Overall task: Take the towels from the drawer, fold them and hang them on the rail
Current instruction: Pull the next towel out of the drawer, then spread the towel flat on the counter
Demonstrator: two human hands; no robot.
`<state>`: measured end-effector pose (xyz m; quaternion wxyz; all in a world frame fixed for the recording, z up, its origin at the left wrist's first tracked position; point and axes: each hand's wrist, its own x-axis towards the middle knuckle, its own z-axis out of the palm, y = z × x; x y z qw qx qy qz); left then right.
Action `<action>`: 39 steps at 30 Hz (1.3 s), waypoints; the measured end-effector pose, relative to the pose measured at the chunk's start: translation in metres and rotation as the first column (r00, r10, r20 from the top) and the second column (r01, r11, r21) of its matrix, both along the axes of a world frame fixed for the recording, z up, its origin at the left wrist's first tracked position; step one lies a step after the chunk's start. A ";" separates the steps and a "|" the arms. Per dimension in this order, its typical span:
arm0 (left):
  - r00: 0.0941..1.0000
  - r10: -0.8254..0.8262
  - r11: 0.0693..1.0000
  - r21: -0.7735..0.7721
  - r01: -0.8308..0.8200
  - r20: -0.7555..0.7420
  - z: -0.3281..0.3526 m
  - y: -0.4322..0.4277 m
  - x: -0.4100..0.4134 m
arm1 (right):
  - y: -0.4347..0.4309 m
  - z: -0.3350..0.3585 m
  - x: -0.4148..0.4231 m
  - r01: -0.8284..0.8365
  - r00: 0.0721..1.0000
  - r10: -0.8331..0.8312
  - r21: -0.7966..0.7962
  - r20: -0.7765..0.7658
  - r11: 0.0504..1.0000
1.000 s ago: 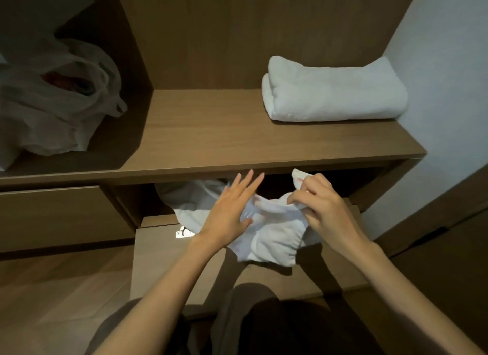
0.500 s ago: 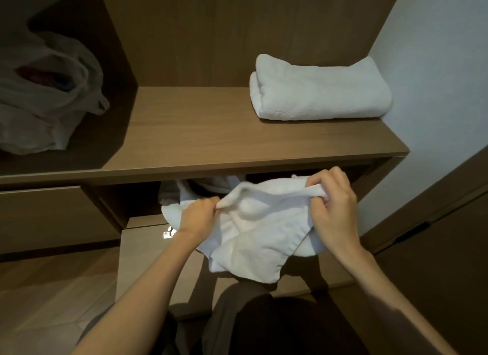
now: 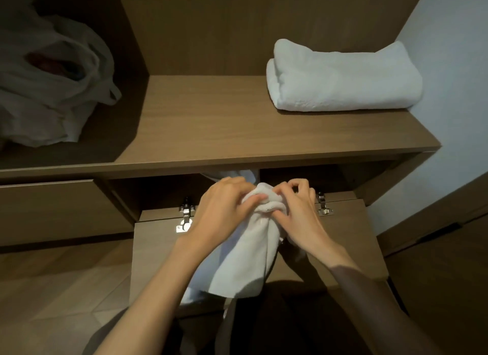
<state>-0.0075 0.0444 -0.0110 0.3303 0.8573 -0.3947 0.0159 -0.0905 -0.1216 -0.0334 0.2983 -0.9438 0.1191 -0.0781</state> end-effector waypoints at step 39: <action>0.952 0.297 0.887 0.349 -0.302 0.070 0.579 0.150 -0.066 | 0.011 0.698 -0.090 -0.292 0.955 0.295 0.104 -0.019 0.951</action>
